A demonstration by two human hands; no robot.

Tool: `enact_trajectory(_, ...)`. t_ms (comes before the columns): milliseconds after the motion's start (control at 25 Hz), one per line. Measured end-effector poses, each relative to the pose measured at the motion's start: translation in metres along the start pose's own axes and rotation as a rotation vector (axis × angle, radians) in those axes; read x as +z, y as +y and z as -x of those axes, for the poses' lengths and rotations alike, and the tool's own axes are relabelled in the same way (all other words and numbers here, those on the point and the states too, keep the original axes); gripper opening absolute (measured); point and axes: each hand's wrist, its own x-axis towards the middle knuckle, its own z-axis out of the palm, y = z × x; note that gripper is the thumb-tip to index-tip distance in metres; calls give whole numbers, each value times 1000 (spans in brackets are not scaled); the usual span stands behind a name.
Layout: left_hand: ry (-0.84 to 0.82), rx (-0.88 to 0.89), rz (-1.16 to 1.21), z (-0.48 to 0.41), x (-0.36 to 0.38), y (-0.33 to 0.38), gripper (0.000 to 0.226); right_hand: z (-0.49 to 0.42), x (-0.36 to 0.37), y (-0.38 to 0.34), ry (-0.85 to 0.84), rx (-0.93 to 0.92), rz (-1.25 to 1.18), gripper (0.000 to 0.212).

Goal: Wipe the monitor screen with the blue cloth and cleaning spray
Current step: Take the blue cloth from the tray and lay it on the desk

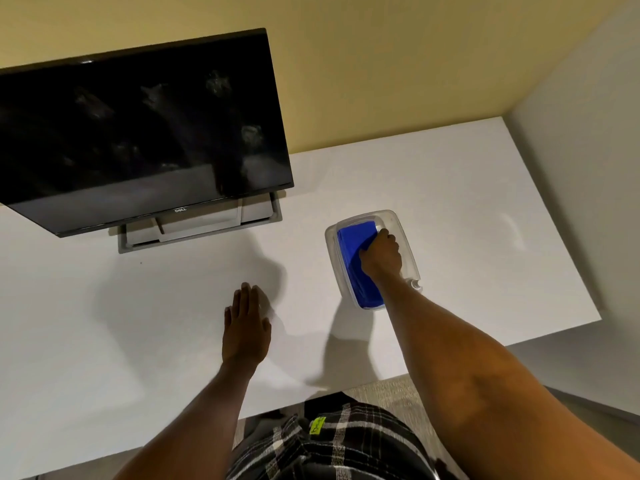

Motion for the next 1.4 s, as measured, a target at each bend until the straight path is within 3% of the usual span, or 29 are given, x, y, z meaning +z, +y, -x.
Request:
enact_trajectory(160, -21, -10, 18, -1, -3, 2, 79, -4, 1, 1, -5, 5, -4, 38)
enact_trajectory(320, -15, 7, 21, 2, -6, -1, 81, -6, -1, 1, -32, 12, -80, 13)
enact_trajectory(480, -15, 16, 26, 4, -8, -3, 81, 11, -16, -3, -23, -52, -218, 14)
enact_trajectory(880, 0, 70, 35, 14, -25, -23, 79, 79, -40, -20, 238, -214, -243, 7)
enact_trajectory(1080, 12, 81, -2, 18, -36, -47, 78, 113, -55, -59, 408, -435, -328, 22)
enact_trajectory(1200, 16, 69, 7, 17, -46, -60, 79, 126, -50, -87, 374, -512, -425, 30)
enact_trajectory(1400, 40, 62, 21, 16, -61, -86, 78, 146, -5, -123, 211, -588, -589, 24)
